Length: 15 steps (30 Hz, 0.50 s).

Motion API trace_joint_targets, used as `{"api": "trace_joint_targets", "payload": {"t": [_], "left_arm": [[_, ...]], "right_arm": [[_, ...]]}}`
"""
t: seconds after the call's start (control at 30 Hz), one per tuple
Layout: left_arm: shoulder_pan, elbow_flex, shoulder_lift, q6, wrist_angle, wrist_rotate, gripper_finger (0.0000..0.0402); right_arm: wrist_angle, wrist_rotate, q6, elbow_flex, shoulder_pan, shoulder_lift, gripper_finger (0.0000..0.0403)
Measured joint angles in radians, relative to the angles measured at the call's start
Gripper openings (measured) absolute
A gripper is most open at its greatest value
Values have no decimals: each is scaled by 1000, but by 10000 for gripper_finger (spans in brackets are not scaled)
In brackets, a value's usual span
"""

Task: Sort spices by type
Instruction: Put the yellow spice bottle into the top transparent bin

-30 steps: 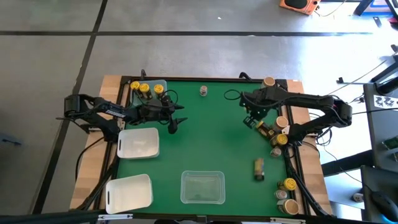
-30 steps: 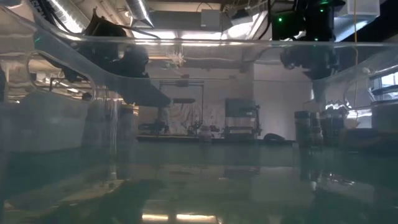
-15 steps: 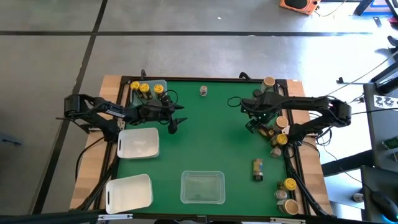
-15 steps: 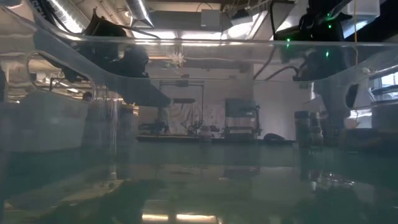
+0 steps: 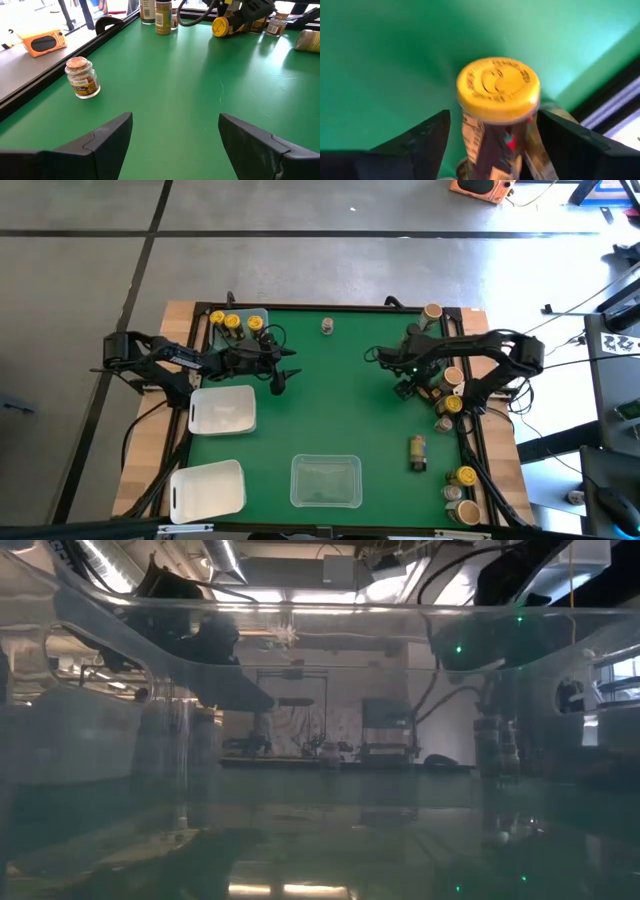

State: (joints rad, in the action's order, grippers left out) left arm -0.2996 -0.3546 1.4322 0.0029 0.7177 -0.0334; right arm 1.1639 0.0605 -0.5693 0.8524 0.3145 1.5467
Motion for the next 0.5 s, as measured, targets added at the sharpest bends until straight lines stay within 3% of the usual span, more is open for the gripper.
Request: {"api": "trace_joint_targets", "payload": {"t": [0.37,0.5], "left_arm": [[0,0,0,-1,0,0,294],[0,0,0,1,0,0,294]], "right_arm": [[-48,10,87,5,-1,32,196],[-45,14,106,8,-1,32,187]]}}
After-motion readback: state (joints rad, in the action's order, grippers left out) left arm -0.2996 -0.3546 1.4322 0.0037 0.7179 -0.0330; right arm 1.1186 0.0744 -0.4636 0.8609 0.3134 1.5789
